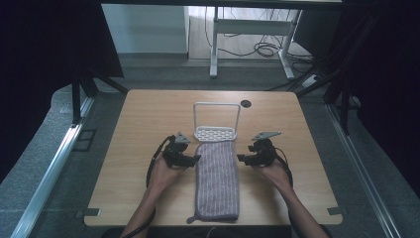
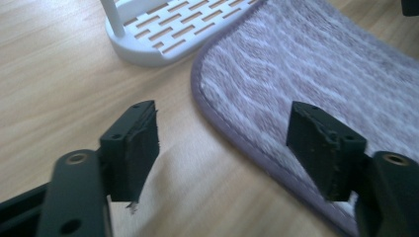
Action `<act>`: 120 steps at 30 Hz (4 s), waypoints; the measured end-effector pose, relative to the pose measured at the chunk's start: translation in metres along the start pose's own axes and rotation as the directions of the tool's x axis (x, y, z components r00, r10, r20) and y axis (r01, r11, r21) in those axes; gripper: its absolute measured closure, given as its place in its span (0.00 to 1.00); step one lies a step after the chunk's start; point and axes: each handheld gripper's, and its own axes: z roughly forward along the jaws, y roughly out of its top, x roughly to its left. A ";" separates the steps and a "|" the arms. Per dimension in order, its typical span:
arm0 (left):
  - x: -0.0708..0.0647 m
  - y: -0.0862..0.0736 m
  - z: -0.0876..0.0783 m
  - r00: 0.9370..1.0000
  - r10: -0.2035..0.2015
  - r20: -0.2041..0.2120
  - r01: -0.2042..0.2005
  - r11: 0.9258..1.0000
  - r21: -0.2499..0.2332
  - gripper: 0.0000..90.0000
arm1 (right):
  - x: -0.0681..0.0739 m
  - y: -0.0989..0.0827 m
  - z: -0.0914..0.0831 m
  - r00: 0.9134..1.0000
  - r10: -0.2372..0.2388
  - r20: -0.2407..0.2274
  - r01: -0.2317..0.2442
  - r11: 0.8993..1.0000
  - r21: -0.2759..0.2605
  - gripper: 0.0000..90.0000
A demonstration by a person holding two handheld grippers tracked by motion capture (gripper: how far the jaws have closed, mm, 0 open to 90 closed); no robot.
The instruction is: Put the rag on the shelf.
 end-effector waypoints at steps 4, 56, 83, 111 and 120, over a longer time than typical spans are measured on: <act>0.006 0.007 0.007 1.000 -0.016 0.008 0.016 1.000 -0.006 0.39 | 0.003 0.009 0.008 1.000 -0.007 -0.003 0.007 1.000 -0.003 0.42; -0.010 0.057 -0.038 0.996 0.090 0.025 -0.086 0.985 -0.148 0.90 | 0.028 0.062 -0.027 0.988 -0.130 -0.078 0.117 0.982 -0.150 0.95; -0.003 0.141 -0.107 0.986 0.159 -0.059 -0.169 0.947 -0.273 0.90 | 0.025 0.143 -0.093 0.982 -0.186 -0.013 0.173 0.938 -0.301 0.95; 0.022 0.215 -0.138 0.979 0.129 -0.156 -0.176 0.925 -0.338 0.90 | 0.012 0.224 -0.117 0.978 -0.182 0.101 0.207 0.903 -0.376 0.94; 0.029 0.232 -0.116 0.960 0.134 -0.247 -0.208 0.930 -0.303 0.89 | -0.003 0.239 -0.103 0.980 -0.141 0.143 0.184 0.913 -0.364 0.94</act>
